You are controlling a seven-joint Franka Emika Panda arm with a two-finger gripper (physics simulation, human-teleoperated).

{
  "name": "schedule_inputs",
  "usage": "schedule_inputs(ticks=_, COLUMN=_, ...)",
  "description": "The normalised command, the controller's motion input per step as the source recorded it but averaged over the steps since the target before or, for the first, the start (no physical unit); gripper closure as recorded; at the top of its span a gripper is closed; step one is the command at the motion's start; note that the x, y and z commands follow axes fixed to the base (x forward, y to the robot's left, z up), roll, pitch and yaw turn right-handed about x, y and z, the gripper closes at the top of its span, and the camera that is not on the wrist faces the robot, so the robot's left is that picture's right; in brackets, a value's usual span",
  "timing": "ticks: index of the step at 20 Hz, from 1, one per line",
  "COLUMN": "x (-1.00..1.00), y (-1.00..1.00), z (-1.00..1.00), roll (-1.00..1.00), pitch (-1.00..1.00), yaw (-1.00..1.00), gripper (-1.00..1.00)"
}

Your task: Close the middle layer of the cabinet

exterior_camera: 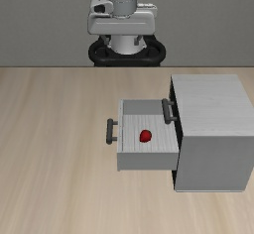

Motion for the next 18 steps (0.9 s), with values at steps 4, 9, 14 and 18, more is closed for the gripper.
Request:
schedule_inputs(ticks=4, x=0.00, y=-1.00, z=0.00, roll=0.00, pitch=0.00, yaw=0.00, gripper=-1.00)
schedule_inputs(ticks=9, x=0.00, y=-1.00, z=0.00, roll=0.00, pitch=0.00, yaw=0.00, gripper=-1.00)
schedule_inputs(ticks=14, x=0.00, y=-1.00, z=0.00, roll=0.00, pitch=0.00, yaw=0.00, gripper=-1.00)
schedule_inputs(ticks=18, x=0.75, y=-0.25, z=0.00, roll=0.00, pitch=0.00, yaw=0.00, gripper=-1.00)
